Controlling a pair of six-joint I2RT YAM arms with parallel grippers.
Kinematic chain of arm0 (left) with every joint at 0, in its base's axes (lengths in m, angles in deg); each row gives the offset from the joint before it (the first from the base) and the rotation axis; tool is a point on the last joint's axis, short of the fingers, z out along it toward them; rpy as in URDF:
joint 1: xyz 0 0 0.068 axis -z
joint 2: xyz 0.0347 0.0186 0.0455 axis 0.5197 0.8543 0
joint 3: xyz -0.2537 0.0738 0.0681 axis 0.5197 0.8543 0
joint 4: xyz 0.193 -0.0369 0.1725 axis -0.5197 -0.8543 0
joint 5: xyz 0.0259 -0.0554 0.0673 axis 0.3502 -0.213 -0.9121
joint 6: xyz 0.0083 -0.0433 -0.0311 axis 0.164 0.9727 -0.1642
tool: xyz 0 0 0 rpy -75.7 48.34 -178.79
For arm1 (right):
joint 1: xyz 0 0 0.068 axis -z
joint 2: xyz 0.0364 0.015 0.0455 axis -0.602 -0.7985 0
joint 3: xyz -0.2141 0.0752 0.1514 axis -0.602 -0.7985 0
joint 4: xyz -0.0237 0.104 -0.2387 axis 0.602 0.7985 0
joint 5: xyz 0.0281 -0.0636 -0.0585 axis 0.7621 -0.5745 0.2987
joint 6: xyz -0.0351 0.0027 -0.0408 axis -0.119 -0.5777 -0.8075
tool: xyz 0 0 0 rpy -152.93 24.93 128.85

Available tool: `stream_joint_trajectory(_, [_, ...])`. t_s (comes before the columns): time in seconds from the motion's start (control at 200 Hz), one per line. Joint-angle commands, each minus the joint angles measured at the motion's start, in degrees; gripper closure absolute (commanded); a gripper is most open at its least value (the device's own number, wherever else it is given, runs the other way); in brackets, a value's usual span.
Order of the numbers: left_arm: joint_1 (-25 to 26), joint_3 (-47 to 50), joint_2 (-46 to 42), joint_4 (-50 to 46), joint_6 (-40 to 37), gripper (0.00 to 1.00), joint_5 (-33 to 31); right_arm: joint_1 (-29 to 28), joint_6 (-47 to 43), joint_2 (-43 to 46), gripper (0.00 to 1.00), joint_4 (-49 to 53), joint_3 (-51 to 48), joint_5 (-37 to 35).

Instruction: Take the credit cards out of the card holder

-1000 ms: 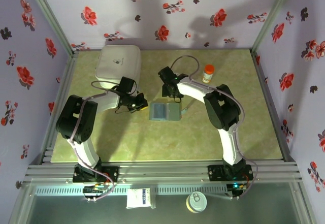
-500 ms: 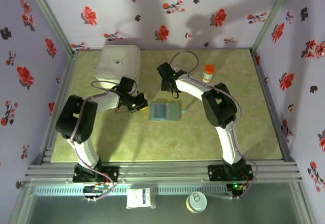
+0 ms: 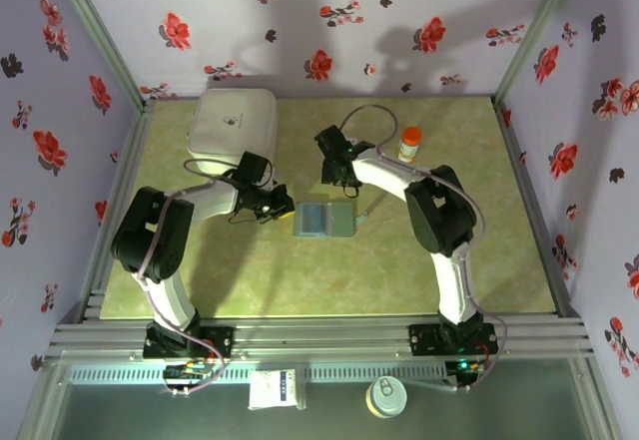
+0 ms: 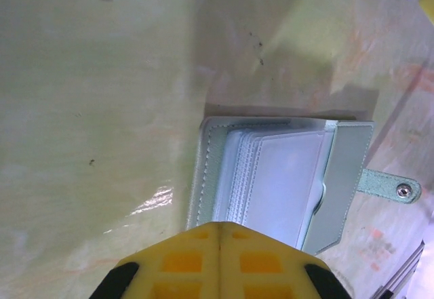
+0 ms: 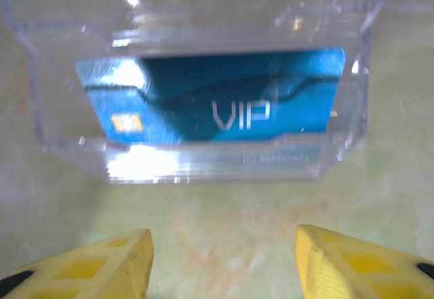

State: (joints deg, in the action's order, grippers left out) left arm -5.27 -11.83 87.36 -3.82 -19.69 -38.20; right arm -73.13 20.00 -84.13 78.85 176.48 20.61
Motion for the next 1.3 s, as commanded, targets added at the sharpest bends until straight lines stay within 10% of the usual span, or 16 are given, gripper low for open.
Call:
stream_joint_trajectory(0.0, [0.58, 0.33, 0.66, -1.16, -1.22, 0.98, 1.56, -0.26, 1.97, 6.0, 0.44, -3.25, -4.34, 6.6])
stream_joint_trajectory(0.4, [1.41, -0.48, 2.93, -2.71, -2.77, 1.0, 3.1, -1.73, 9.52, 12.37, 0.56, -20.05, -22.3, 27.9])
stream_joint_trajectory(1.025, [1.47, -1.25, 4.58, -6.87, -3.78, 1.0, -0.05, -4.66, 8.83, 16.89, 0.64, -14.12, -25.67, 20.89])
stream_joint_trajectory(1.295, [1.56, -0.39, 4.42, -6.49, -2.8, 1.0, -0.06, -4.76, 11.48, 15.11, 0.66, -22.14, -26.55, 34.57])
